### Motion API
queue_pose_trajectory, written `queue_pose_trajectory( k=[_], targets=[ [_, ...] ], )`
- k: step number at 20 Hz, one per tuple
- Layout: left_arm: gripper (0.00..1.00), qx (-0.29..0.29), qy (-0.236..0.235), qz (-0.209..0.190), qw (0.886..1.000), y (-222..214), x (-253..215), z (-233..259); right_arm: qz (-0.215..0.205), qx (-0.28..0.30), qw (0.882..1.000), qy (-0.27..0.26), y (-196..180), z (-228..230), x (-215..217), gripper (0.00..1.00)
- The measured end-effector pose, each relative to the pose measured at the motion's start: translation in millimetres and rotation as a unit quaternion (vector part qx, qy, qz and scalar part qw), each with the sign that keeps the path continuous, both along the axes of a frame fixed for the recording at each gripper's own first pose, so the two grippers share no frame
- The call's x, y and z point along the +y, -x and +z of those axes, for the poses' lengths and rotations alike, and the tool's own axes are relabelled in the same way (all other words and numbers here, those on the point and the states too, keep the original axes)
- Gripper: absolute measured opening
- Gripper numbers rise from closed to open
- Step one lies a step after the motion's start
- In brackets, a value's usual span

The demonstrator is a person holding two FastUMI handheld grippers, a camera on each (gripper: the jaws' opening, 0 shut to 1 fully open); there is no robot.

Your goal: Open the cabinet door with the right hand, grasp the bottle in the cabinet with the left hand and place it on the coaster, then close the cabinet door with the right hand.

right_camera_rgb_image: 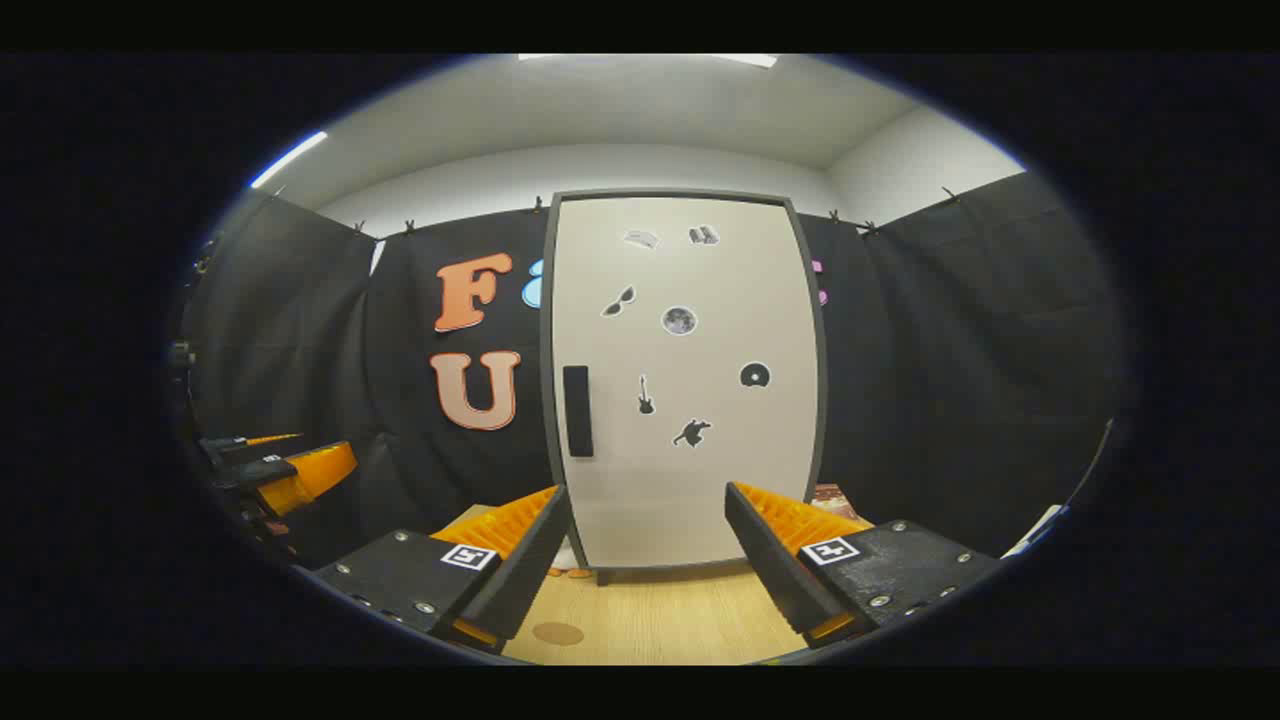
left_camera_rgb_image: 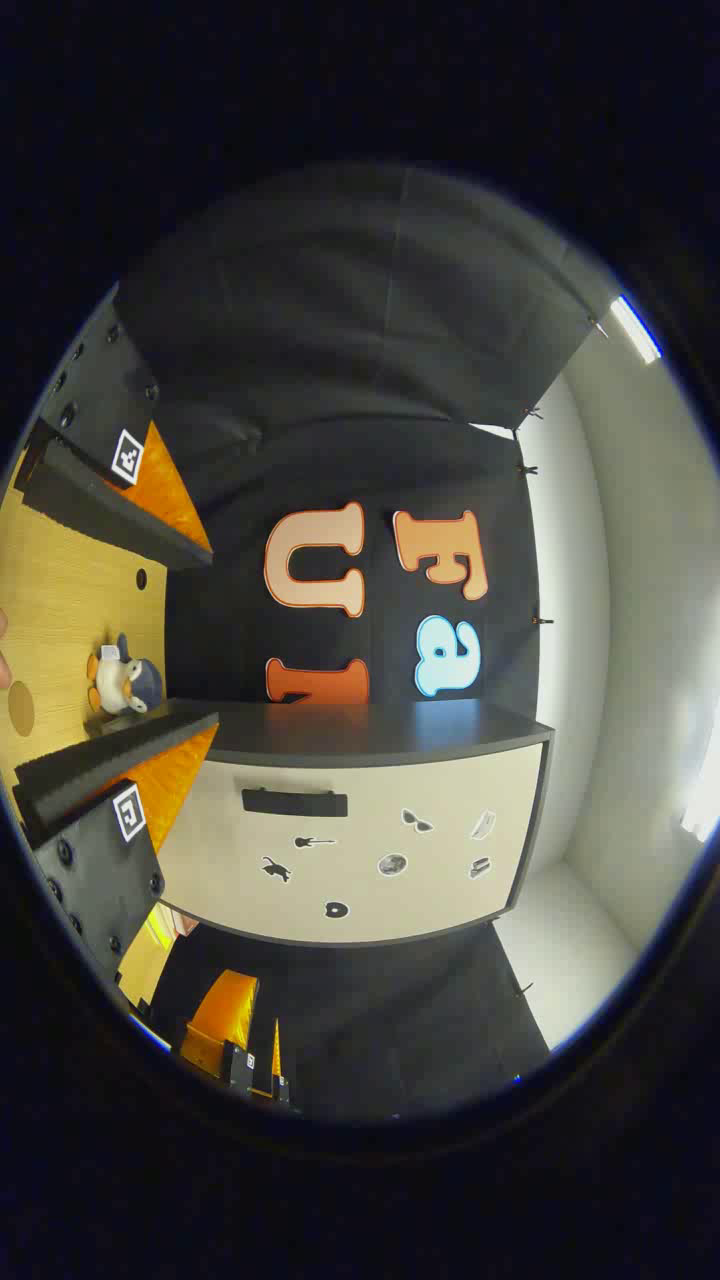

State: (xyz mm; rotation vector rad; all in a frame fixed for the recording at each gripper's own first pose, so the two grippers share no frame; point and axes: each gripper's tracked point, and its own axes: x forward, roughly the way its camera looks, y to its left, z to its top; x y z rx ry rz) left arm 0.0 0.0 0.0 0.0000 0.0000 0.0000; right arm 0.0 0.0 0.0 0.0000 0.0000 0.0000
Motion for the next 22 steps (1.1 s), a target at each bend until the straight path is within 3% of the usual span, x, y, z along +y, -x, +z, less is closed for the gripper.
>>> queue_pose_trajectory(
  k=[1,2,3,5,22],
  targets=[
    [0.93,0.000,0.000,0.004,1.000,0.4,2.2,0.8,0.002,0.001,1.000,-0.003,1.4,1.1,0.6,0.95],
    [0.97,0.001,-0.001,0.007,1.000,0.0,4.2,-0.3,0.003,0.000,1.000,-0.006,1.3,2.8,0.8,0.95],
    [0.89,0.002,0.000,0.010,1.000,0.8,6.0,-1.7,0.003,-0.003,1.000,-0.009,0.8,5.1,0.0,0.95],
    [0.94,0.004,0.001,0.013,1.000,0.2,8.5,-2.5,0.002,-0.006,1.000,-0.006,0.4,5.9,0.5,0.95],
    [0.95,0.002,-0.002,0.015,1.000,-6.3,21.2,-5.6,0.009,-0.009,1.000,-0.001,-8.7,10.8,18.8,0.95]
  ],
)
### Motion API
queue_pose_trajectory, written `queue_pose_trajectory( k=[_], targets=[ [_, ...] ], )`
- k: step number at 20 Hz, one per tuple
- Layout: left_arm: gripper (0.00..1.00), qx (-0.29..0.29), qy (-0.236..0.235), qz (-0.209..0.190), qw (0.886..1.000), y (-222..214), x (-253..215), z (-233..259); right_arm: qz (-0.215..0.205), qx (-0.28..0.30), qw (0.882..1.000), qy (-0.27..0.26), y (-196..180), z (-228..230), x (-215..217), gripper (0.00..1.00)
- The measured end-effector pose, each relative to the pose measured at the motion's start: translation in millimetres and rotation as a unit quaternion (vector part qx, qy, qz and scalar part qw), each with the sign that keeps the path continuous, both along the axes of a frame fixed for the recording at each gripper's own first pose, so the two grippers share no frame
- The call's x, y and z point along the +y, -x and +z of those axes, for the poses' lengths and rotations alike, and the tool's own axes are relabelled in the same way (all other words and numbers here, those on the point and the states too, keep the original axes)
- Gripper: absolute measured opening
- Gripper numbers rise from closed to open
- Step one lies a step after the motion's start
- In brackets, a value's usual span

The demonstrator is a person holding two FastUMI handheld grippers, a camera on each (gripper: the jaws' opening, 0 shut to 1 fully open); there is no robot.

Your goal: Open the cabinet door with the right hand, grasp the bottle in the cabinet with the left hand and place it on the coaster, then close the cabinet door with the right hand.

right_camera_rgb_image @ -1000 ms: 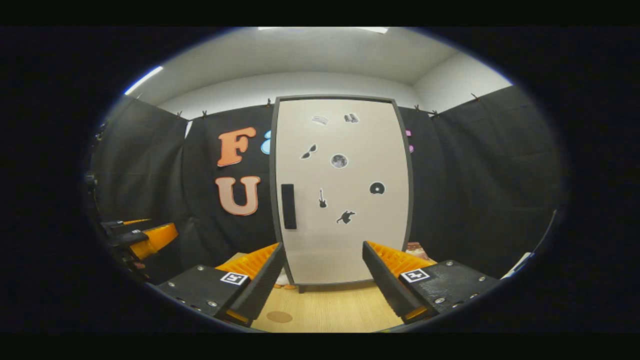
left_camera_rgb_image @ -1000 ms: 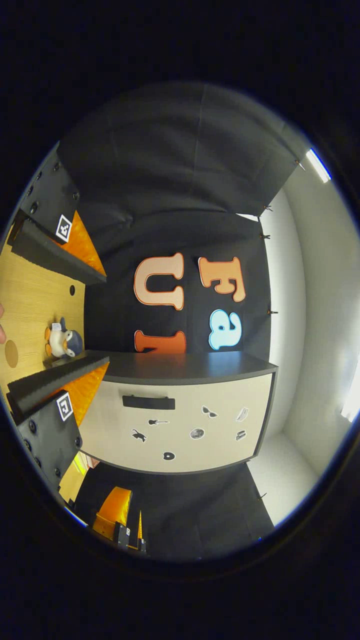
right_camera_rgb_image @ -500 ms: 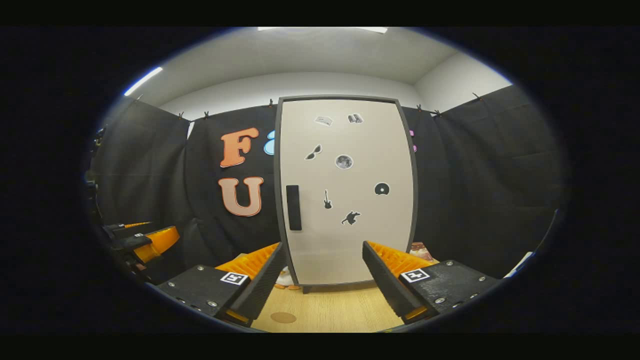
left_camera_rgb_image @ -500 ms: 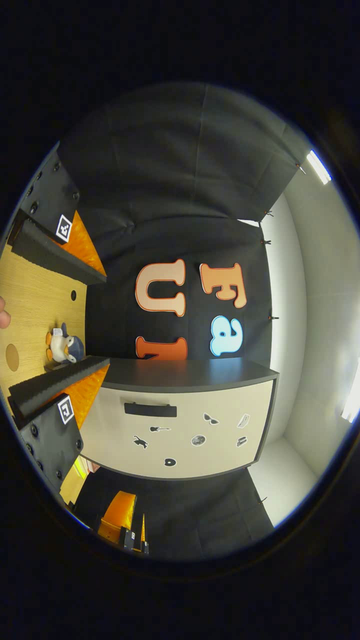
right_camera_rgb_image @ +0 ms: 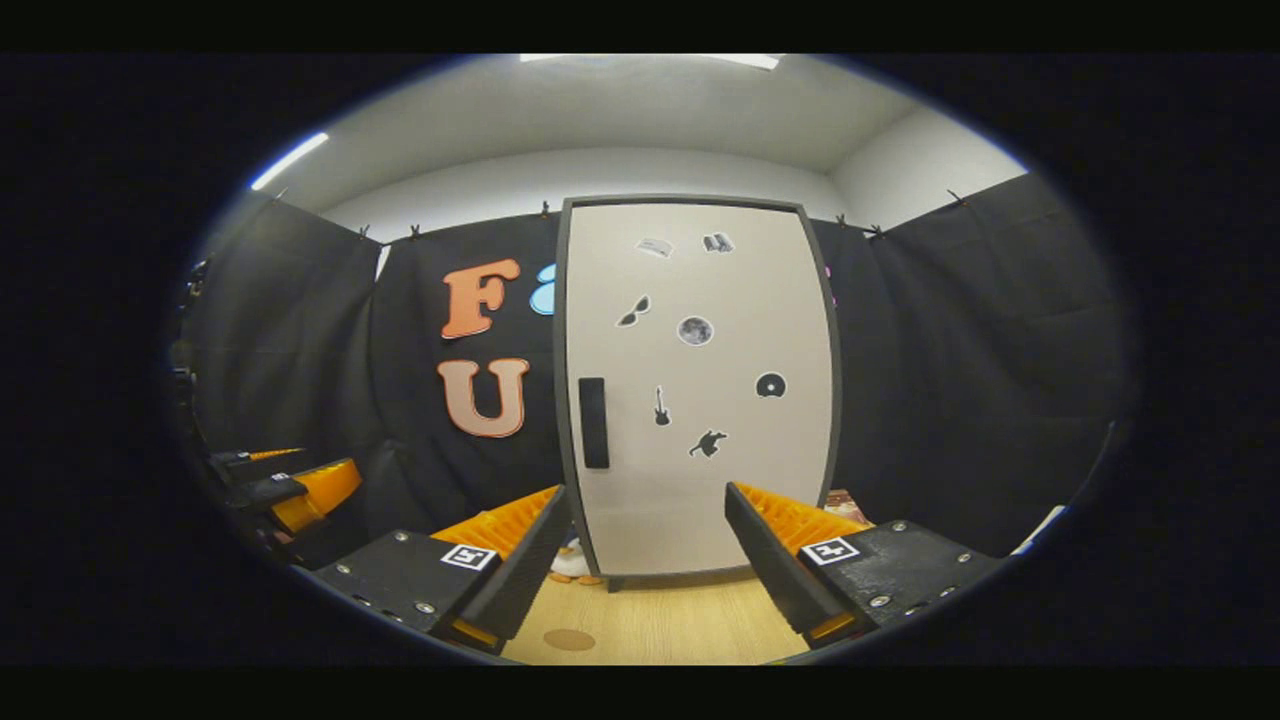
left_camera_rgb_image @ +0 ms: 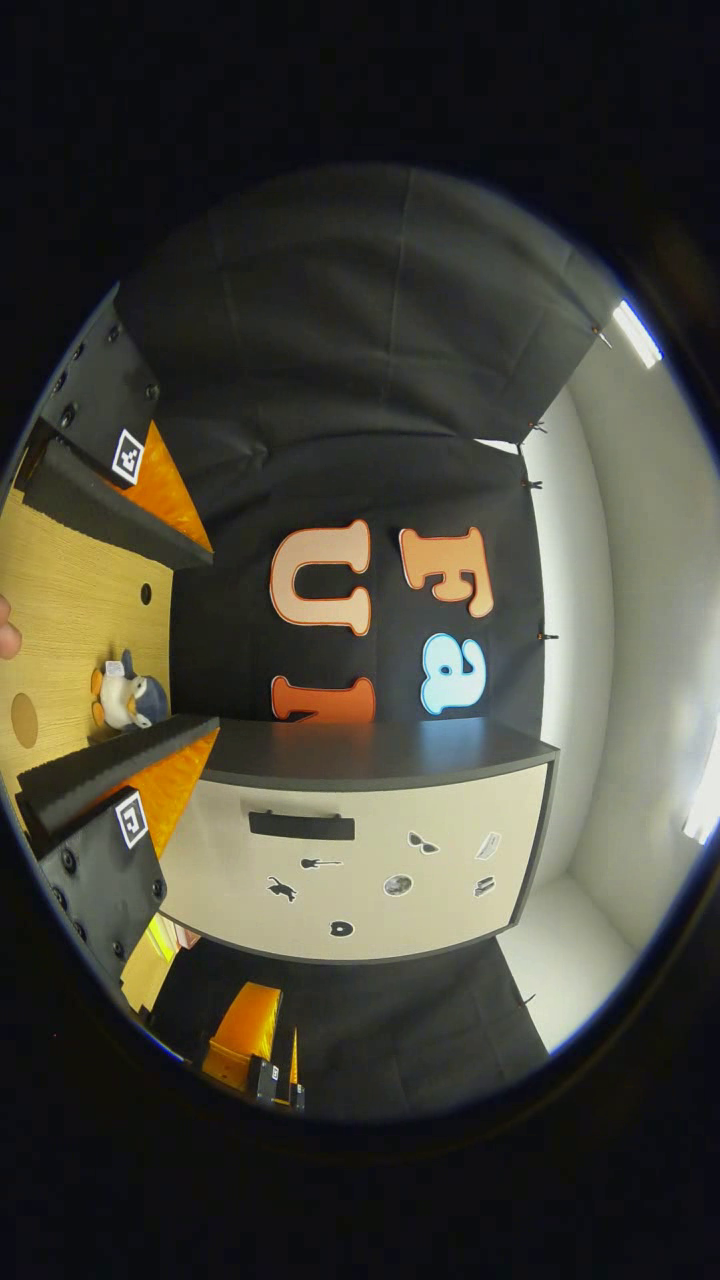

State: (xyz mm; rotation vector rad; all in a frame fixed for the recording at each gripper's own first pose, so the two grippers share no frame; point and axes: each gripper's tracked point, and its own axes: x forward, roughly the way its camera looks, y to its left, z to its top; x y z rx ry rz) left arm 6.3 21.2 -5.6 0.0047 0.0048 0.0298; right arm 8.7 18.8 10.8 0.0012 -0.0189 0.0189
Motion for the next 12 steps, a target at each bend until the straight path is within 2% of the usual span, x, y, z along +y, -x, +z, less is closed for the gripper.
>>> queue_pose_trajectory(
  k=[9,10,11,12],
  targets=[
    [0.95,0.008,0.002,-0.005,1.000,-7.0,7.4,-9.8,0.011,-0.005,1.000,0.002,-42.7,10.3,19.8,0.95],
    [0.94,0.011,0.003,-0.004,1.000,-8.5,9.6,-12.0,0.014,-0.006,1.000,0.004,-50.5,13.0,24.4,1.00],
    [0.94,0.013,0.003,-0.003,1.000,-9.2,13.3,-13.7,0.016,-0.009,1.000,0.005,-58.0,16.7,29.6,0.95],
    [0.94,0.015,0.003,-0.002,1.000,-9.7,16.0,-16.6,0.019,-0.011,1.000,0.006,-67.0,19.7,34.8,0.95]
  ],
)
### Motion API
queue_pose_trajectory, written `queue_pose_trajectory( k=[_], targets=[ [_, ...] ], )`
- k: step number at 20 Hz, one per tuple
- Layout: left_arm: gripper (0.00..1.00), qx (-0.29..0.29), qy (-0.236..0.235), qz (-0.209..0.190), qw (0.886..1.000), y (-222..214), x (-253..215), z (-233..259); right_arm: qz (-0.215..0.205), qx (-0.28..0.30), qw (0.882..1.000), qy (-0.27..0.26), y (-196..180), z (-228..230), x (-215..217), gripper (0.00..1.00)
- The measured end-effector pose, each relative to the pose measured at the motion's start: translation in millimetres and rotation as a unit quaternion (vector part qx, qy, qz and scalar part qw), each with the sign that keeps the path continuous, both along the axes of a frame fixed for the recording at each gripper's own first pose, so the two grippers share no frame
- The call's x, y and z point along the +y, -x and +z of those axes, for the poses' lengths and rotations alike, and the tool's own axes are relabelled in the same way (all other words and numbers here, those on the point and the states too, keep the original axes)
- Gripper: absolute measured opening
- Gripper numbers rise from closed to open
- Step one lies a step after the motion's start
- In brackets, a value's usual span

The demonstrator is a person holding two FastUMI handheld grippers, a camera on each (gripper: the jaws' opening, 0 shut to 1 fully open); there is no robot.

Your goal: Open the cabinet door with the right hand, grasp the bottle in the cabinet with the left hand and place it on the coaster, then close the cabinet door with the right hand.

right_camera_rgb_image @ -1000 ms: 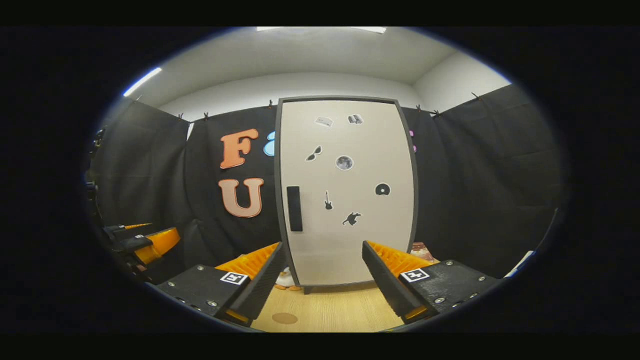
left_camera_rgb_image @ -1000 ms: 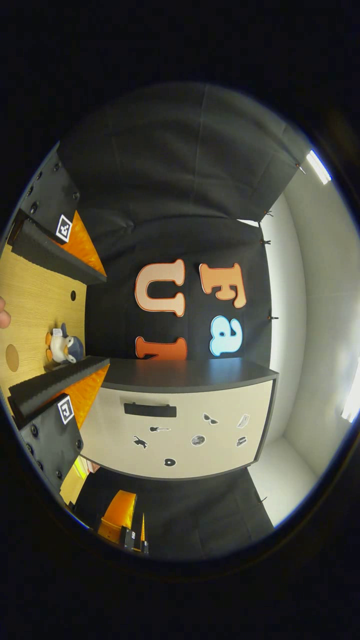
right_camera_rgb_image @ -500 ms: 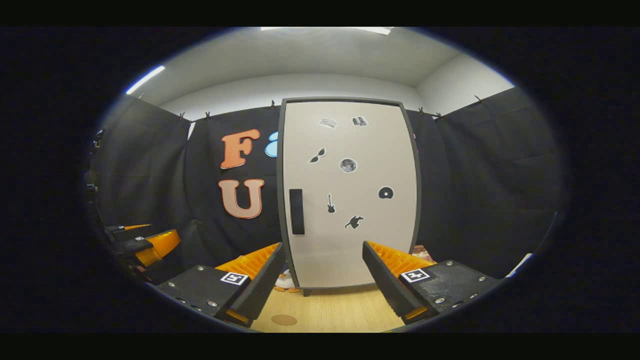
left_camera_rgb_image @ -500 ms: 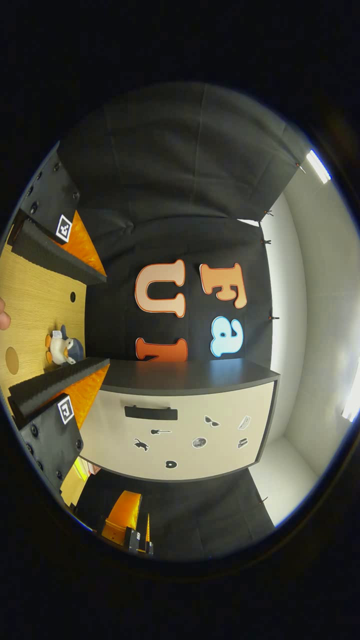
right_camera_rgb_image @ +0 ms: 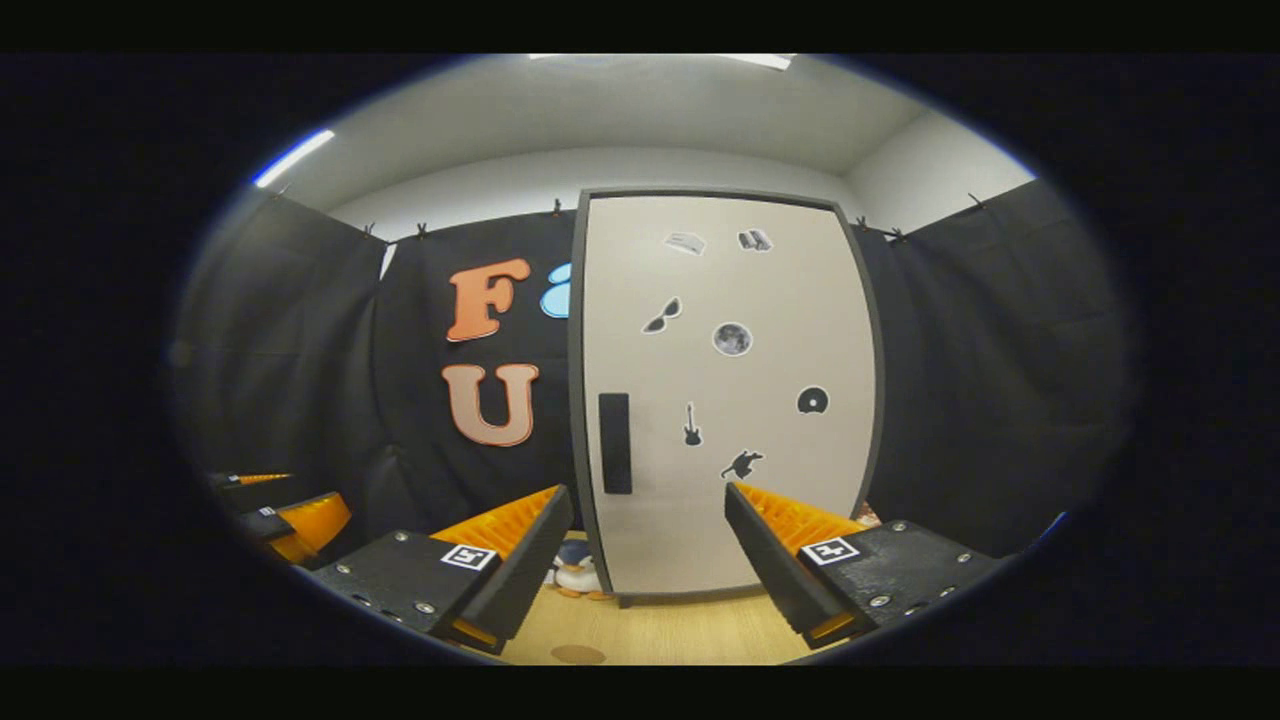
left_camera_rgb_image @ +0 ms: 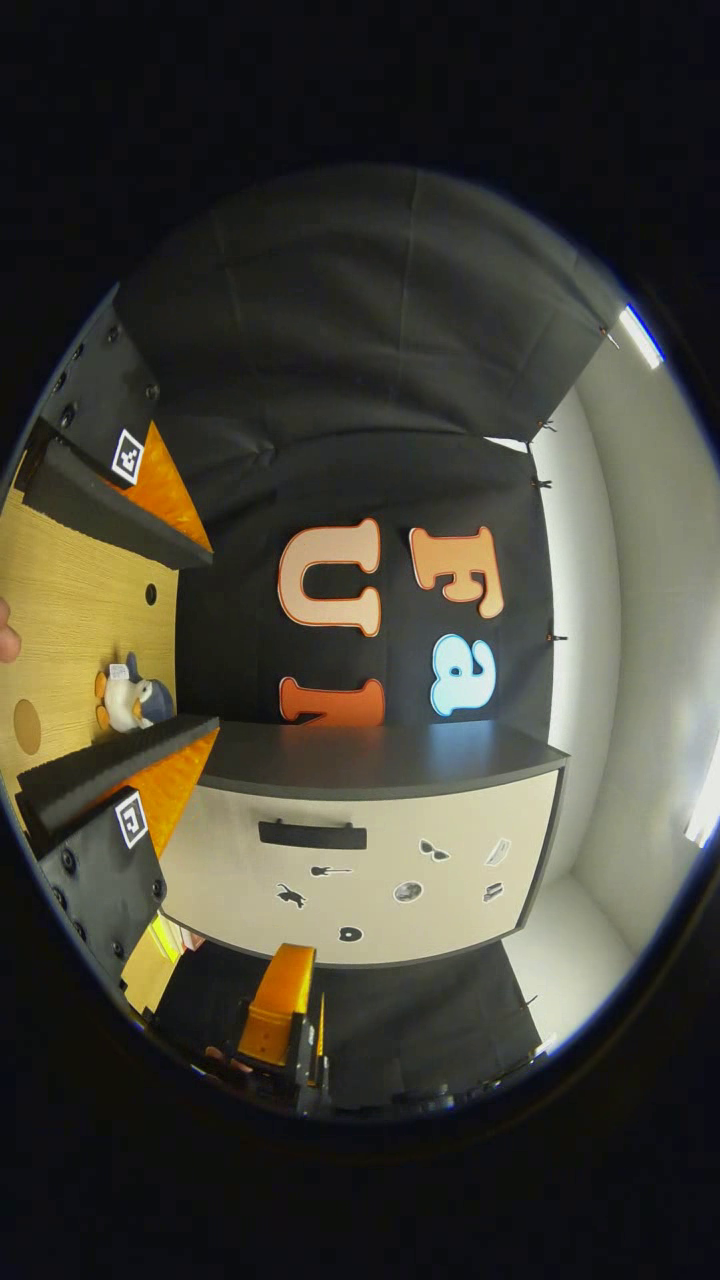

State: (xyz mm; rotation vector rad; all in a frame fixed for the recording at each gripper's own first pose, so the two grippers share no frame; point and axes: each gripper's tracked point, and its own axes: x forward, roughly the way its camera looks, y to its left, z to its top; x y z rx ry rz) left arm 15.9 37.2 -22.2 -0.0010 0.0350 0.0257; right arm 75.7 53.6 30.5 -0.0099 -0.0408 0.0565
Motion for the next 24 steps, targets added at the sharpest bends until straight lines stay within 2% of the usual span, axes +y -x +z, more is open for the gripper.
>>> queue_pose_trajectory(
  k=[5,11,19,21,23,24],
  targets=[
    [0.94,0.004,-0.001,0.008,1.000,-8.5,20.7,-8.6,0.009,-0.007,1.000,0.006,-49.2,9.4,22.0,0.95],
    [0.95,0.019,0.004,0.019,1.000,-21.6,46.9,-25.9,0.017,0.003,1.000,0.011,-107.7,0.4,42.6,0.95],
    [0.95,0.035,0.006,0.023,0.999,-43.6,66.3,-49.5,-0.006,0.023,1.000,0.000,-170.7,-17.0,42.4,0.93],
    [0.95,0.039,0.006,0.027,0.999,-47.8,74.3,-54.4,-0.012,0.029,1.000,0.004,-181.5,-20.8,40.3,0.88],
    [0.94,0.043,0.006,0.032,0.999,-50.5,82.7,-59.4,-0.018,0.027,0.999,0.003,-187.2,-21.2,38.9,0.77],
    [0.94,0.044,0.006,0.035,0.998,-52.8,85.7,-61.7,-0.016,0.026,1.000,0.001,-187.7,-20.8,39.6,0.69]
  ],
)
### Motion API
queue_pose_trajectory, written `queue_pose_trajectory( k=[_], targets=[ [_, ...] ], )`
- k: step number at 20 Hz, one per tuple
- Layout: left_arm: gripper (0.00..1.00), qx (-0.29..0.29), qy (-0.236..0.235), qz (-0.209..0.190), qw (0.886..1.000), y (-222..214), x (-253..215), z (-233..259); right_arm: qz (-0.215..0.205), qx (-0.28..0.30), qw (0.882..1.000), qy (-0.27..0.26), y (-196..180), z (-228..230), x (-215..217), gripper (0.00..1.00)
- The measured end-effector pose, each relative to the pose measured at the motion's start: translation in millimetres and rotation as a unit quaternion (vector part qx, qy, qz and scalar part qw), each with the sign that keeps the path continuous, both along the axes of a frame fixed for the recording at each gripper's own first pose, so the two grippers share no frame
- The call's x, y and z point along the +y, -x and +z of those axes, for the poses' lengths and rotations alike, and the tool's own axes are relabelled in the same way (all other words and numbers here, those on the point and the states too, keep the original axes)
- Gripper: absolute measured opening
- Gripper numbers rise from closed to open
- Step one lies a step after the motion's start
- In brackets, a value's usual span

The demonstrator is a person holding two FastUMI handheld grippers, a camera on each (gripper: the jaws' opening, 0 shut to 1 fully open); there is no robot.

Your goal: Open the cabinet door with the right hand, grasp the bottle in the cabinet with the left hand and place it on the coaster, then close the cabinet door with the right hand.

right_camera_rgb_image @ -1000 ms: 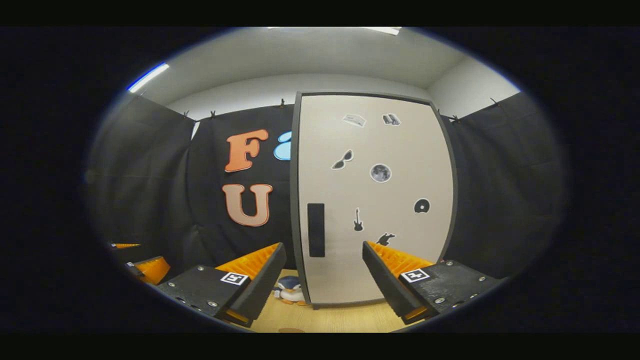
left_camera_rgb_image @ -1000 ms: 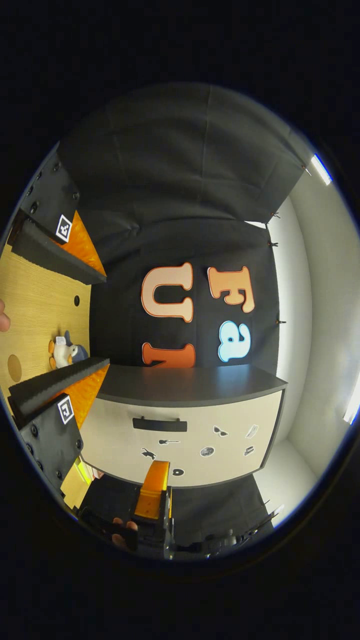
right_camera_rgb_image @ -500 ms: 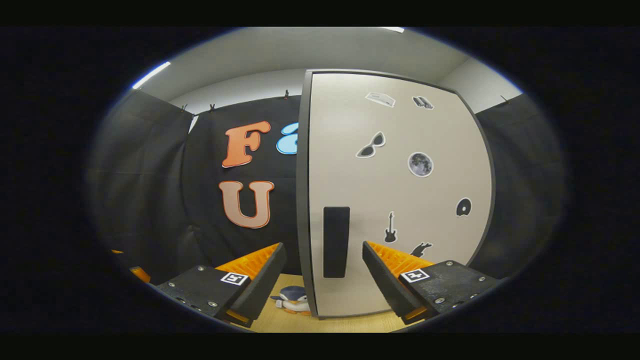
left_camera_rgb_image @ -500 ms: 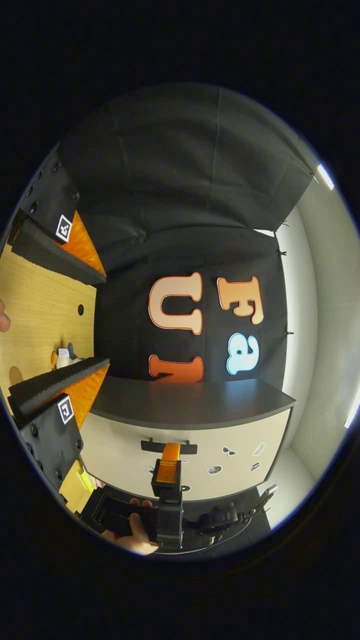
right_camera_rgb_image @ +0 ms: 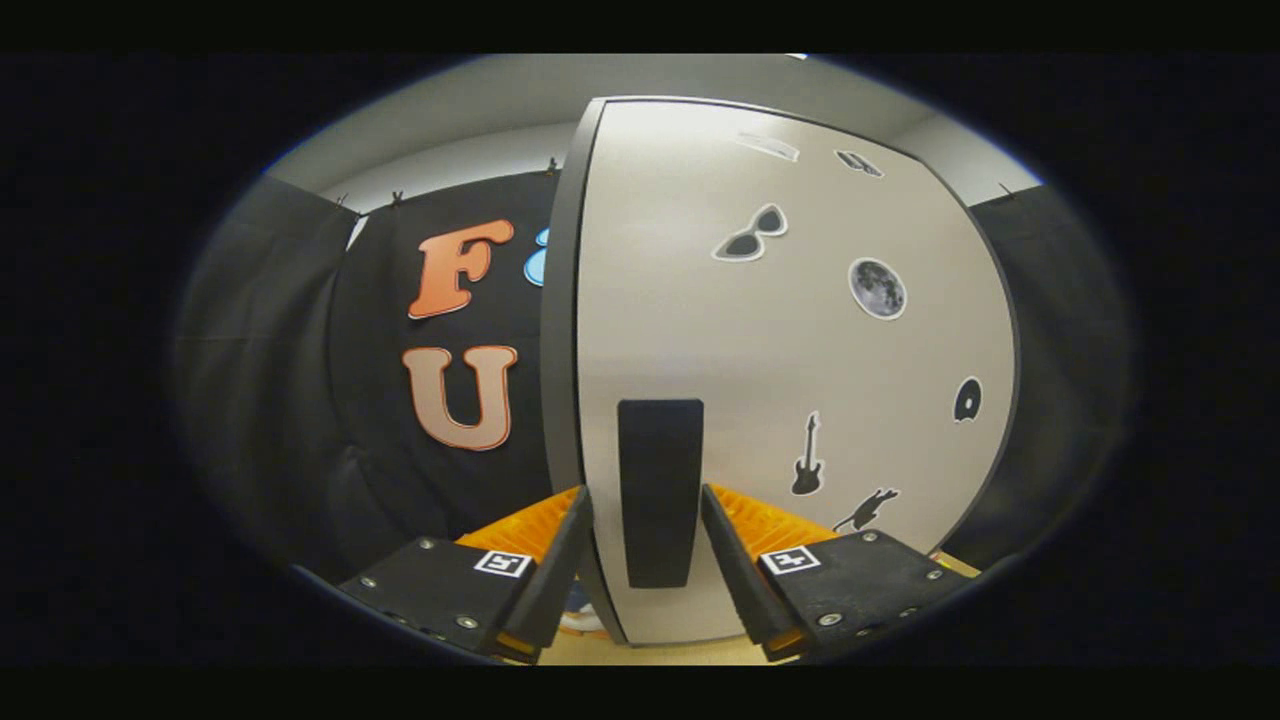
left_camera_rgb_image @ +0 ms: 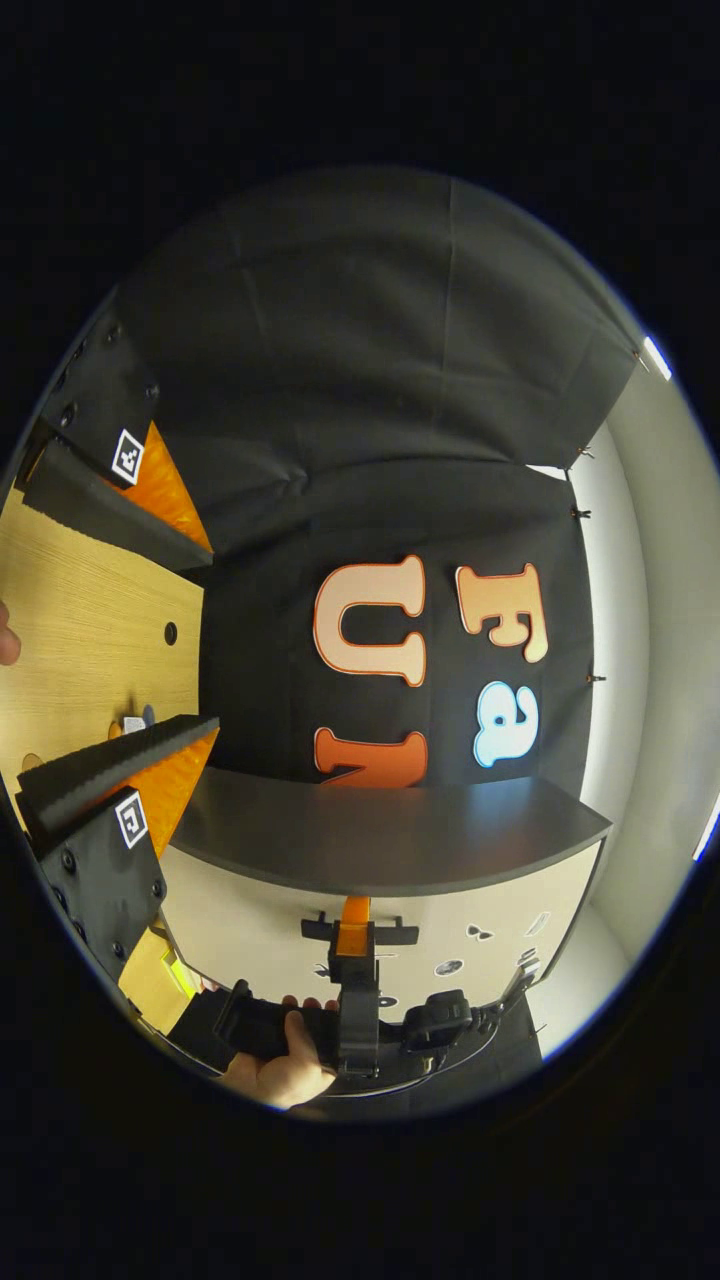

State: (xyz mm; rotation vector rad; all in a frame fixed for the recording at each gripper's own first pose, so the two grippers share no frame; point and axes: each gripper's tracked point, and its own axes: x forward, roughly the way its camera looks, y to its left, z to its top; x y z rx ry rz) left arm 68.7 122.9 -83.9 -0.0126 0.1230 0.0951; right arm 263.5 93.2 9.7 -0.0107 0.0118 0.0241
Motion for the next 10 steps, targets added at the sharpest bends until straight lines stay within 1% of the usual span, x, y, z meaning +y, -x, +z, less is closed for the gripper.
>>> queue_pose_trajectory(
  k=[1,2,3,4,5,8,10],
  targets=[
    [0.94,0.002,-0.001,0.001,1.000,-1.0,1.3,-0.3,-0.004,0.000,1.000,0.000,2.0,-0.3,-0.2,0.64],
    [0.94,0.003,-0.001,0.002,1.000,-1.7,3.1,-1.9,-0.014,-0.006,1.000,0.007,2.2,1.5,-5.2,0.54],
    [0.94,0.004,0.000,0.001,1.000,-2.1,2.9,-2.7,-0.015,-0.005,1.000,0.009,2.7,0.7,-8.3,0.48],
    [0.94,0.006,0.001,0.000,1.000,-2.8,2.0,-4.1,-0.012,-0.001,1.000,-0.004,3.0,-0.7,-7.1,0.37],
    [0.94,0.006,0.002,-0.003,1.000,-3.6,0.9,-4.4,-0.009,0.004,1.000,-0.011,1.9,-1.1,-7.5,0.37],
    [0.95,0.005,0.003,-0.009,1.000,-2.5,-5.2,-3.4,-0.005,0.001,1.000,-0.003,5.8,-0.6,-7.7,0.33],
    [0.94,0.003,0.002,-0.012,1.000,-1.3,-8.7,-0.6,0.001,0.003,1.000,-0.022,8.7,-0.3,-7.3,0.31]
  ],
)
